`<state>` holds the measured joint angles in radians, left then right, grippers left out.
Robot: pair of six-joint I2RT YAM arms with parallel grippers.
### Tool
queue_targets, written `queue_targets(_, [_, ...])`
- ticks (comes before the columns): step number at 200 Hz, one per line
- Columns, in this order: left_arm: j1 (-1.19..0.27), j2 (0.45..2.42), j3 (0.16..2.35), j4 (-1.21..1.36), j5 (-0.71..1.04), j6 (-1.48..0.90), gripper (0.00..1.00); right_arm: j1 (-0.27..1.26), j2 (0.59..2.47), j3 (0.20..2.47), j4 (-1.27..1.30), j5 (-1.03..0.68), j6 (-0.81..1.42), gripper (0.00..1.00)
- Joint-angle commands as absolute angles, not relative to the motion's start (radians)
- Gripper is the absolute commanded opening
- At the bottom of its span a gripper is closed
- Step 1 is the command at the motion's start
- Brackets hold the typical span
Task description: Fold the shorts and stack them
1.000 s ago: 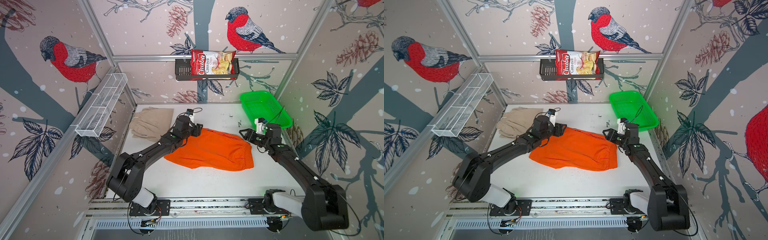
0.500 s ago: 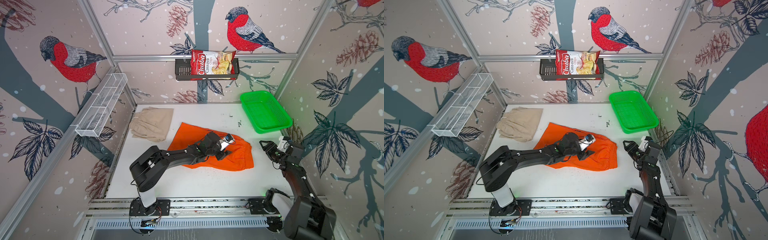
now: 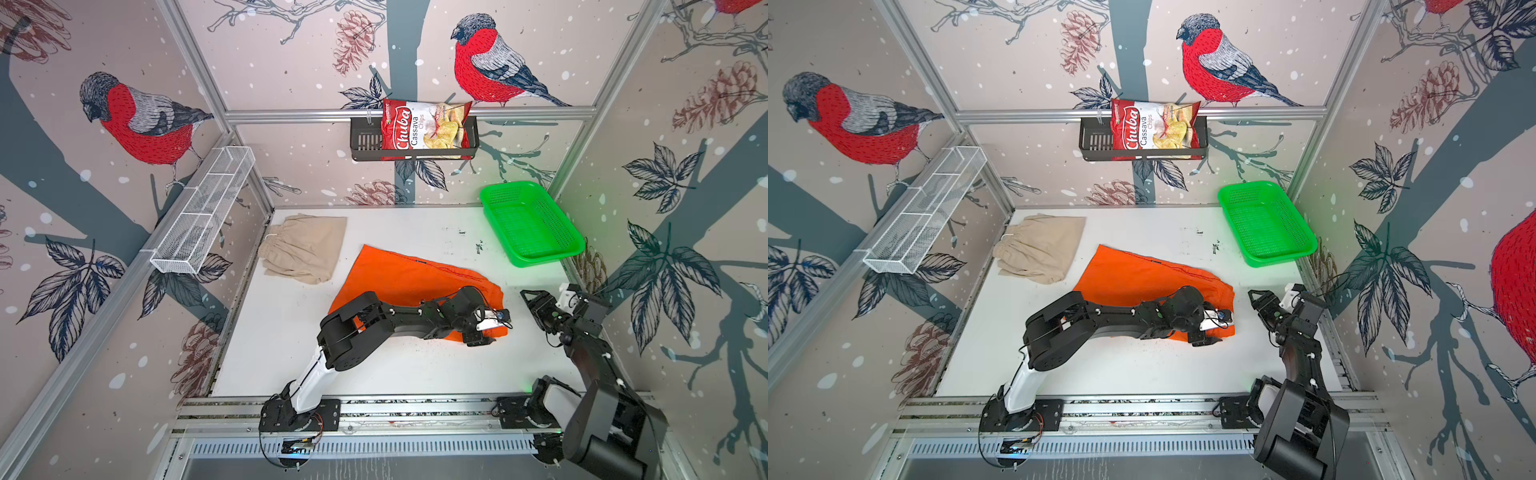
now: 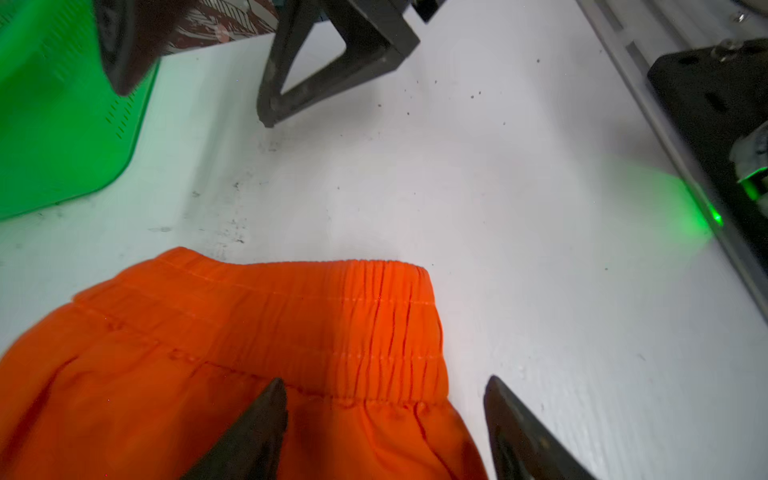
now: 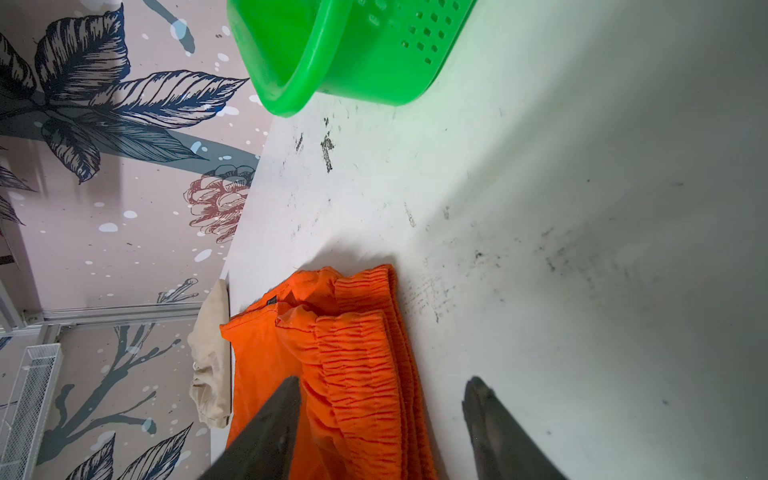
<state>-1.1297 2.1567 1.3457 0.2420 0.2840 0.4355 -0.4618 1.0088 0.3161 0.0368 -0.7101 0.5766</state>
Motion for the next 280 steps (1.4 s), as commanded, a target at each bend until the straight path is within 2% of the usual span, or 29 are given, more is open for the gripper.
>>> queue_targets(1, [-1.145, 2.185, 1.344, 0.262, 0.243, 0.480, 0.76, -0.463, 1.014, 0.308, 0.051, -0.735, 0.557, 0.65])
queue_targets(36, [-1.156, 2.233, 1.299, 0.339, 0.168, 0.446, 0.75, -0.462, 1.022, 0.286, 0.052, -0.754, 0.557, 0.65])
queue_targets(78, [-1.155, 2.215, 1.239, 0.443, 0.072, 0.305, 0.33, -0.445, 1.039, 0.284, 0.009, -0.765, 0.563, 0.68])
queue_targets(135, [-1.133, 2.111, 1.137, 0.604, 0.180, 0.214, 0.11, -0.348, 1.157, 0.276, 0.060, -0.864, 0.656, 0.76])
queue_targets(185, [-1.074, 2.047, 1.003, 0.837, 0.264, 0.076, 0.03, -0.264, 1.192, 0.264, 0.163, -0.872, 0.826, 0.81])
queue_targets(280, [-1.049, 2.043, 0.926, 0.959, 0.296, 0.014, 0.02, -0.121, 1.236, 0.204, 0.428, -0.893, 1.073, 0.82])
